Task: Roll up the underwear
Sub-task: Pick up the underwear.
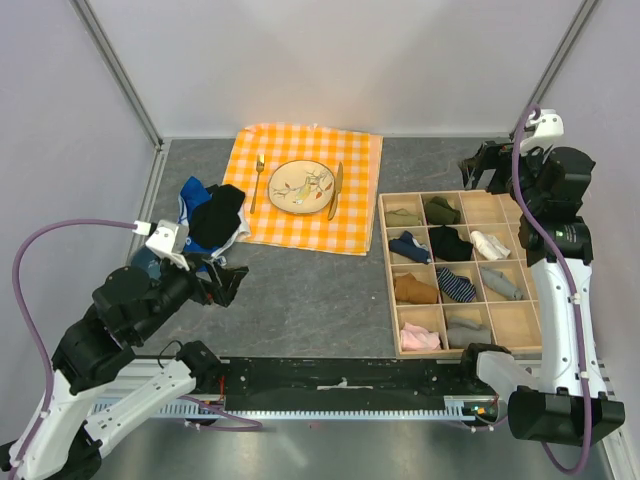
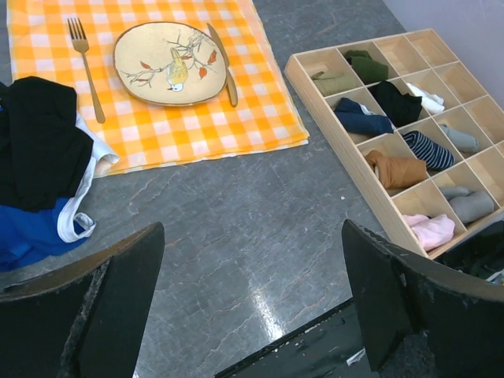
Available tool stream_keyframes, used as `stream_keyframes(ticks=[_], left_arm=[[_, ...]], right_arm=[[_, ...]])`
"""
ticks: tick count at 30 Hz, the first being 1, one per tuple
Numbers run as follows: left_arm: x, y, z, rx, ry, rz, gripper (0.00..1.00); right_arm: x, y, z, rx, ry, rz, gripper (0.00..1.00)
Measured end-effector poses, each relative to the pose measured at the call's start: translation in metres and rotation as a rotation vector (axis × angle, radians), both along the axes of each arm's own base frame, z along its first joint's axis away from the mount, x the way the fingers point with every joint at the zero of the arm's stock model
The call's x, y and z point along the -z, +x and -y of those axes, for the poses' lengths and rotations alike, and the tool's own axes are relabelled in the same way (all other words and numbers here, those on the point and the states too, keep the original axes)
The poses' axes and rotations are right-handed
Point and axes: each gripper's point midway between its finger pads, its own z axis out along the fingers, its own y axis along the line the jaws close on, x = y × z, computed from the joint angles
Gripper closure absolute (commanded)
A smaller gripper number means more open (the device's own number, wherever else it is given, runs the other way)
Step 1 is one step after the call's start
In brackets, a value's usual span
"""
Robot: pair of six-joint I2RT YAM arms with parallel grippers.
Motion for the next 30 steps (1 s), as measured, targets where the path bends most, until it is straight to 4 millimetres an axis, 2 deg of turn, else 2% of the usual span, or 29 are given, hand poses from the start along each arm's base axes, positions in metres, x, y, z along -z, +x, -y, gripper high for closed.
stream_keyframes(ticks=[3, 6, 10, 13, 16, 17, 19, 21, 23, 25, 27, 30], left_arm=[[0.003, 0.004, -0.001, -0.017, 0.006, 0.001, 0.01], [0.011, 0.01, -0.002, -0.046, 0.023, -0.003, 0.01], [0.019, 0.025, 0.001, -0.081, 0.057, -0.01, 0.01], [0.028, 0.04, 0.008, -0.101, 0.097, -0.024, 0.01], [0.044, 0.066, 0.01, -0.144, 0.15, -0.073, 0.03], [0.05, 0.078, 0.005, -0.174, 0.158, -0.099, 0.04], [0.061, 0.102, -0.008, -0.226, 0.149, -0.149, 0.11], [0.079, 0.13, -0.032, -0.309, 0.128, -0.225, 0.2], [0.1, 0.154, -0.055, -0.372, 0.107, -0.298, 0.24], [0.134, 0.176, -0.069, -0.405, 0.115, -0.414, 0.3], [0.167, 0.191, -0.072, -0.409, 0.137, -0.522, 0.31], [0.202, 0.212, -0.075, -0.412, 0.178, -0.638, 0.35]], right_arm=[[0.0, -0.001, -0.005, -0.022, 0.016, -0.003, 0.02], [0.0, -0.001, -0.018, -0.1, 0.038, 0.0, 0.02], [0.011, -0.006, -0.053, -0.325, 0.068, 0.001, 0.02], [0.038, -0.017, -0.096, -0.553, 0.084, -0.051, 0.02], [0.075, -0.029, -0.144, -0.738, 0.057, -0.121, 0.02], [0.091, -0.035, -0.159, -0.796, 0.046, -0.155, 0.02], [0.112, -0.04, -0.172, -0.847, 0.034, -0.2, 0.02], [0.134, -0.041, -0.174, -0.863, 0.018, -0.241, 0.02], [0.147, -0.042, -0.172, -0.866, 0.007, -0.267, 0.02], [0.153, -0.043, -0.171, -0.87, -0.008, -0.275, 0.02], [0.154, -0.044, -0.173, -0.884, -0.024, -0.266, 0.02], [0.155, -0.049, -0.178, -0.912, -0.044, -0.261, 0.02]])
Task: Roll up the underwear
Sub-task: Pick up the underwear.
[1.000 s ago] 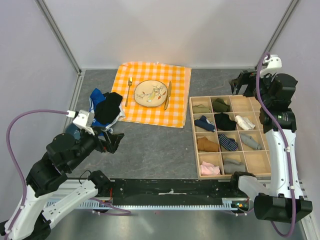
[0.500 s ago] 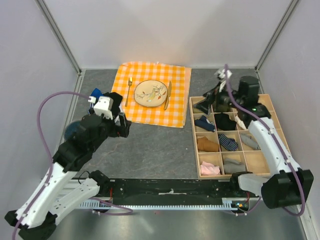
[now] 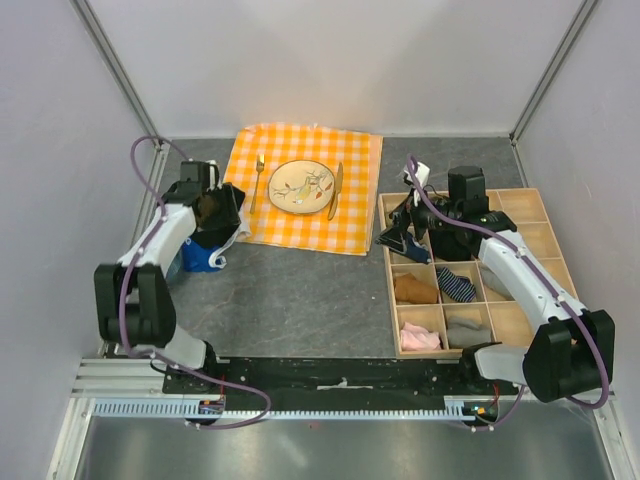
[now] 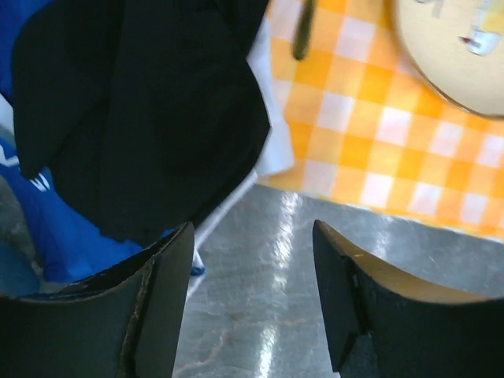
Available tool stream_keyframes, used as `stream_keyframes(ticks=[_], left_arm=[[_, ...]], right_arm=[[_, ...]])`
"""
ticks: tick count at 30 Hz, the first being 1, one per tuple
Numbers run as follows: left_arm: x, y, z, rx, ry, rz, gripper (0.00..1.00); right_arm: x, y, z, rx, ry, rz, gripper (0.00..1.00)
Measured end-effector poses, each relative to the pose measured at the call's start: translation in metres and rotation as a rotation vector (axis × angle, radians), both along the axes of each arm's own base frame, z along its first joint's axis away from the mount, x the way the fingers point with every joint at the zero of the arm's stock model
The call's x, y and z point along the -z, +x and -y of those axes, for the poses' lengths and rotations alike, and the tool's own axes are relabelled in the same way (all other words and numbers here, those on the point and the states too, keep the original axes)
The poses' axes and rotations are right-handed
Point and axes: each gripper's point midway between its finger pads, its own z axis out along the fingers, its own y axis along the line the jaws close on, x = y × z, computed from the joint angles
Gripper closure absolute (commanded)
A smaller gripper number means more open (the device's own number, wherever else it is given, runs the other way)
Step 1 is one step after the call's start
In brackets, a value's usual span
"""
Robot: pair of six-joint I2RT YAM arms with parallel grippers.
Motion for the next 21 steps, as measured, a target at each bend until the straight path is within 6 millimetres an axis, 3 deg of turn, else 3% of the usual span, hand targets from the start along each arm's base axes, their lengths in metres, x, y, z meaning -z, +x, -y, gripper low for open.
stream_keyframes(ticks=[3, 8, 10, 17, 19, 21], left_arm=[[0.015, 0.027, -0.009, -0.019, 0.053, -0.058, 0.36], [0.024, 0.064, -0.028, -0.056, 0.155, -0.077, 0.36], [0.026, 0.07, -0.035, -0.062, 0.193, -0.091, 0.37], [0.036, 0.087, -0.048, -0.052, 0.282, -0.136, 0.56], [0.045, 0.088, -0.05, -0.043, 0.292, -0.164, 0.57], [0.054, 0.086, -0.051, -0.037, 0.295, -0.191, 0.7]], right_arm=[[0.002, -0.005, -0.004, -0.025, -0.006, 0.001, 0.02], [0.005, -0.008, -0.004, -0.036, -0.015, -0.007, 0.02], [0.005, -0.009, -0.004, -0.039, -0.018, -0.009, 0.02], [0.009, -0.013, -0.006, -0.054, -0.028, -0.015, 0.02], [0.01, -0.013, -0.007, -0.06, -0.03, -0.017, 0.02], [0.012, -0.013, -0.008, -0.063, -0.033, -0.019, 0.02]])
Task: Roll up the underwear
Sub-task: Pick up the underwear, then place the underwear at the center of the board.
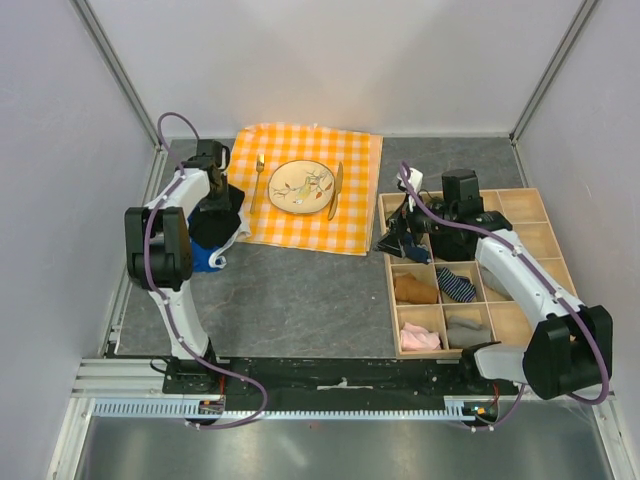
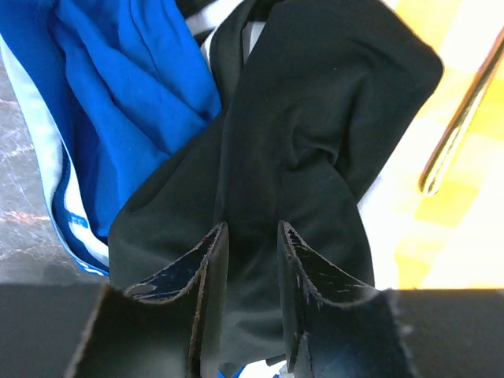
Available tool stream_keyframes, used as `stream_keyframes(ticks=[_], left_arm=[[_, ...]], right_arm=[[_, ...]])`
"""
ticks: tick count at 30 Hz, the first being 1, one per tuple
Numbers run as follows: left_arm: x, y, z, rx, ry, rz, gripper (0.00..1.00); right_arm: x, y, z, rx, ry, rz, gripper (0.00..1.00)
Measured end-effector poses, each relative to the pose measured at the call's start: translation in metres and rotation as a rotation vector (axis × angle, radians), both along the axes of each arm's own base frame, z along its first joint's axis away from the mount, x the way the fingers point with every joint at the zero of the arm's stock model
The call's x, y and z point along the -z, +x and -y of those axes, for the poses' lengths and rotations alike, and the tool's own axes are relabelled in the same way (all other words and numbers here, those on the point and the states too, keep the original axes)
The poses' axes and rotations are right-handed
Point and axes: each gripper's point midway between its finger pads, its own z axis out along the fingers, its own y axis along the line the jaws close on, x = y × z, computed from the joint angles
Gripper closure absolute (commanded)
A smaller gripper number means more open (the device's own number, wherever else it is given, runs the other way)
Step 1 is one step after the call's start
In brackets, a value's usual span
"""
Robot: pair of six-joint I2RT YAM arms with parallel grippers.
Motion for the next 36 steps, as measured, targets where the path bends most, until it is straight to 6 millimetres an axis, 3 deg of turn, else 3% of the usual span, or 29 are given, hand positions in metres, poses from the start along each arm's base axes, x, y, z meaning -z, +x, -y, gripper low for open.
stream_keyframes(ticks=[5, 11, 14, 22, 26, 28, 33, 36], left_arm=[[0.008, -0.007, -0.005, 0.007, 0.008, -0.043, 0.98], [-0.012, -0.007, -0.004, 0.016, -0.005, -0.005, 0.98], [-0.042, -0.008, 0.001, 0.03, -0.026, 0.059, 0.98], [-0.169, -0.041, 0.033, 0.139, -0.143, 0.369, 0.98], [-0.217, -0.069, 0.081, 0.282, -0.202, 0.477, 0.98], [-0.231, -0.09, 0.12, 0.392, -0.245, 0.493, 0.98], [-0.246, -0.144, 0.204, 0.614, -0.413, 0.47, 0.98], [-0.242, -0.18, 0.237, 0.698, -0.558, 0.448, 0.98]], right_arm=[[0.003, 0.0, -0.001, -0.006, -0.005, -0.005, 0.02], [0.004, 0.0, -0.001, -0.008, -0.006, -0.004, 0.02], [0.004, 0.0, -0.001, -0.009, -0.007, -0.005, 0.02], [0.009, -0.003, -0.001, -0.017, -0.013, -0.027, 0.02], [0.01, -0.004, -0.001, -0.022, -0.015, -0.026, 0.02], [0.01, -0.004, -0.001, -0.027, -0.017, -0.023, 0.02], [0.01, -0.006, -0.001, -0.048, -0.018, -0.011, 0.02], [0.01, -0.007, -0.002, -0.063, -0.02, 0.0, 0.02]])
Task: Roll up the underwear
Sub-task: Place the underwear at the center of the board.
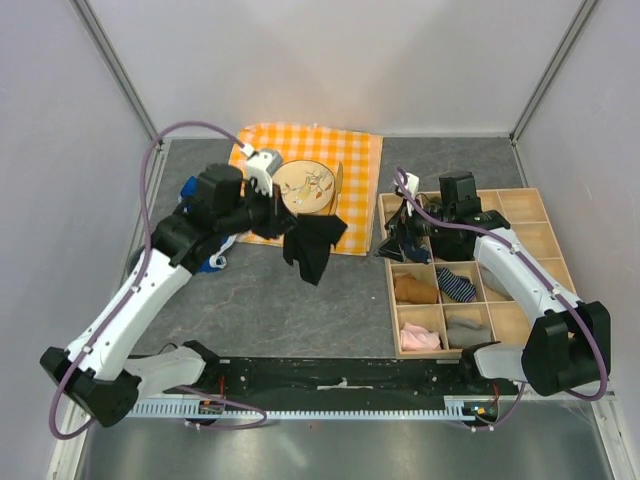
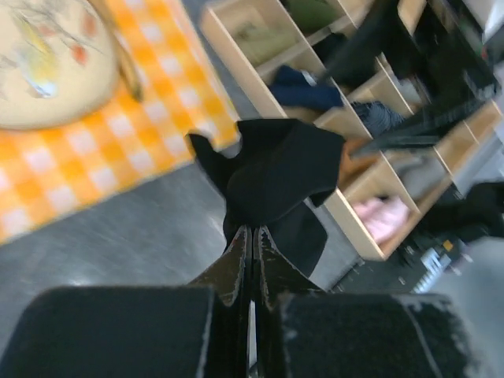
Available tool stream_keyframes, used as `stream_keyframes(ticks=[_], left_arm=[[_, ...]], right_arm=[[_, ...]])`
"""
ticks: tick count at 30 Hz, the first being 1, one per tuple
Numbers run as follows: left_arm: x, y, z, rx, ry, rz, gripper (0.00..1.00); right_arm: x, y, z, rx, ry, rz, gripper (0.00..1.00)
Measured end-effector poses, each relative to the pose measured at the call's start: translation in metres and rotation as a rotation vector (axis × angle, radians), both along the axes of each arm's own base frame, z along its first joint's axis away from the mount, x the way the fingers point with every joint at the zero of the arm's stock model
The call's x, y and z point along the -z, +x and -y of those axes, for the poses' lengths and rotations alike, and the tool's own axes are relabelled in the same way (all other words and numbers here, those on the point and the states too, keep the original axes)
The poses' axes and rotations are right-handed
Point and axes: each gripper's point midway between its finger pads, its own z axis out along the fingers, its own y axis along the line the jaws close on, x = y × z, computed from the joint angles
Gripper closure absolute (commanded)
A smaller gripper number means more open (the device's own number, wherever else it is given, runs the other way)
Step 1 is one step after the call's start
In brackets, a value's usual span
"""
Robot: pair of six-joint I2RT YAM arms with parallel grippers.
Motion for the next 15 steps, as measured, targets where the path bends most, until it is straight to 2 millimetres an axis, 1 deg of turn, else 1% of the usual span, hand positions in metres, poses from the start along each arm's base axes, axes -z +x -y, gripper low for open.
stream_keyframes(ticks=[1, 2, 3, 4, 5, 6, 7, 9, 10, 11, 12, 13, 14, 15], left_arm=[[0.008, -0.011, 0.007, 0.031, -0.032, -0.026, 0.98], [0.021, -0.022, 0.011, 0.05, -0.067, -0.054, 0.98], [0.04, -0.031, 0.013, 0.06, -0.084, -0.099, 0.97], [0.059, -0.038, 0.014, 0.063, -0.093, -0.143, 0.91], [0.087, -0.044, 0.014, 0.06, -0.096, -0.202, 0.81], [0.119, -0.05, 0.012, 0.051, -0.082, -0.278, 0.77], [0.146, -0.056, 0.011, 0.042, -0.07, -0.348, 0.74], [0.201, -0.064, 0.002, 0.008, -0.013, -0.509, 0.71], [0.221, -0.067, -0.004, -0.019, 0.019, -0.575, 0.64], [0.232, -0.068, -0.01, -0.041, 0.04, -0.615, 0.6], [0.235, -0.066, -0.015, -0.059, 0.049, -0.62, 0.57], [0.232, -0.061, -0.018, -0.071, 0.055, -0.603, 0.52], [0.225, -0.056, -0.021, -0.077, 0.058, -0.571, 0.49], [0.211, -0.046, -0.022, -0.083, 0.057, -0.509, 0.46]], right_arm=[[0.0, 0.0, 0.0, -0.003, -0.001, 0.002, 0.02], [0.0, 0.0, 0.0, -0.005, -0.002, 0.004, 0.02], [0.001, -0.001, 0.0, -0.008, -0.004, 0.007, 0.02], [0.001, -0.001, 0.0, -0.011, -0.006, 0.01, 0.02], [0.001, -0.001, 0.001, -0.013, -0.008, 0.012, 0.02], [0.002, -0.001, 0.001, -0.016, -0.009, 0.014, 0.02], [0.002, -0.001, 0.001, -0.019, -0.011, 0.018, 0.02], [0.004, -0.003, 0.001, -0.031, -0.019, 0.026, 0.02], [0.005, -0.004, 0.001, -0.041, -0.025, 0.028, 0.02], [0.008, -0.007, 0.0, -0.059, -0.035, 0.031, 0.02], [0.012, -0.011, -0.002, -0.089, -0.051, 0.039, 0.02], [0.016, -0.016, -0.004, -0.119, -0.065, 0.044, 0.02], [0.023, -0.025, -0.008, -0.169, -0.089, 0.051, 0.02], [0.027, -0.032, -0.012, -0.213, -0.104, 0.061, 0.02]])
